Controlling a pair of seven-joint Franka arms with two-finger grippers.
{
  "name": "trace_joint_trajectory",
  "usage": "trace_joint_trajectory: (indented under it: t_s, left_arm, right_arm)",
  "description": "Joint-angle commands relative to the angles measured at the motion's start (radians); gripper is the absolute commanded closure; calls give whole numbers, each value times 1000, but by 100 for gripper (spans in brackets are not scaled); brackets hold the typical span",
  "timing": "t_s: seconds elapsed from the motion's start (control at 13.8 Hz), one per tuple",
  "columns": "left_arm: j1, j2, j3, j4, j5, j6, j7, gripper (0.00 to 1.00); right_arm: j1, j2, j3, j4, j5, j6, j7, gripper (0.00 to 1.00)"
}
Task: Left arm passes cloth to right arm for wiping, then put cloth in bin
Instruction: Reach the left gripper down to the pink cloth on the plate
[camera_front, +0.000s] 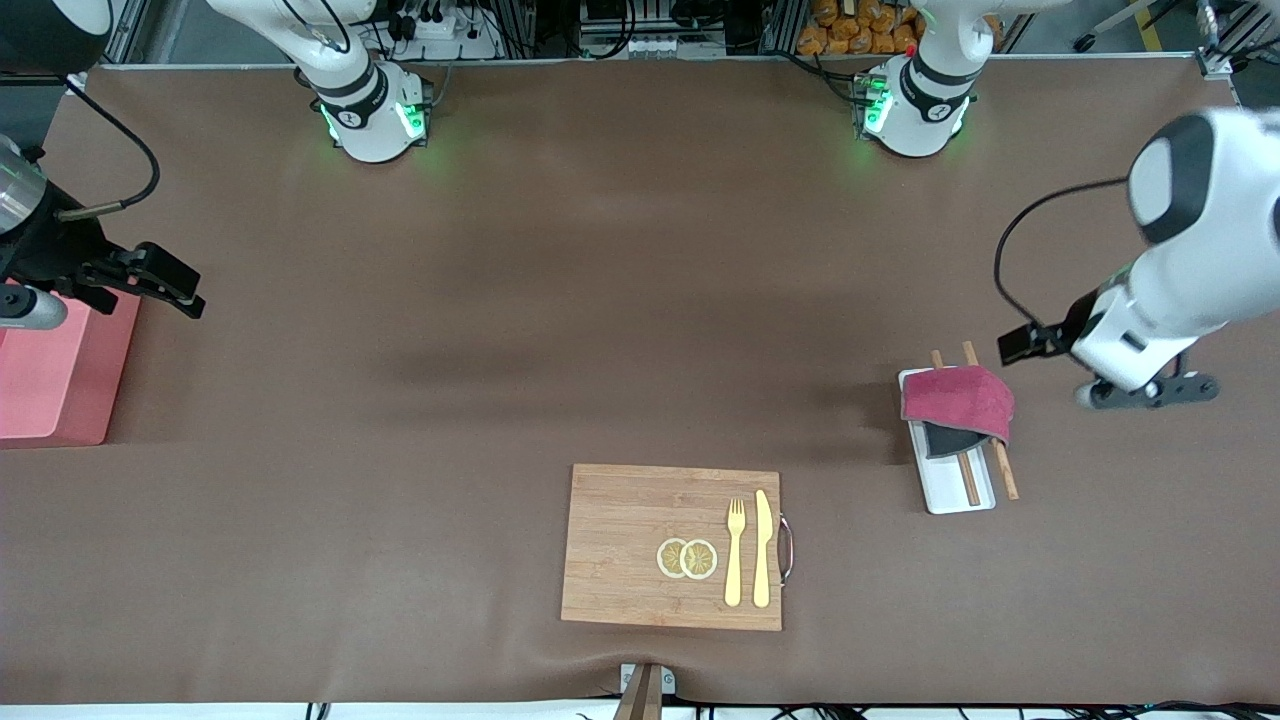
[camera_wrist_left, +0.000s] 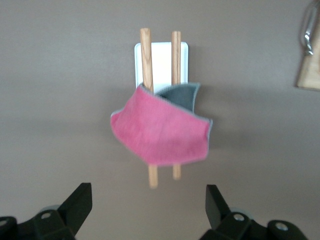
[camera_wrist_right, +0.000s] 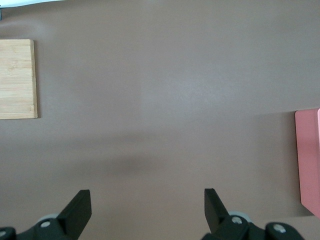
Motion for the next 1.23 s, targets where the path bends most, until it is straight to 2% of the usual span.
trace_joint_trajectory:
  t_s: [0.0, 0.07, 0.22, 0.36, 0.8, 1.09, 1.16]
  left_arm:
    - [1, 91, -2, 13, 15, 75, -34, 0]
    - [4, 122, -2, 13, 15, 97, -34, 0]
    - [2, 165, 0, 13, 17, 132, -36, 15]
    - [7, 176, 3, 12, 17, 140, -36, 23]
    - [43, 197, 6, 10, 30, 135, -30, 31]
    - [39, 205, 6, 12, 30, 134, -34, 49]
    - [37, 203, 6, 12, 30, 134, -34, 50]
  right_arm:
    - [-4, 8, 3, 1, -3, -9, 19, 0]
    - [3, 9, 3, -1, -5, -13, 26, 0]
    - [6, 12, 4, -1, -8, -25, 101, 0]
    - [16, 12, 6, -1, -10, -25, 115, 0]
    - [20, 29, 7, -2, -5, -27, 187, 0]
    - [28, 39, 7, -2, 6, -47, 247, 0]
    - [31, 42, 7, -2, 6, -47, 249, 0]
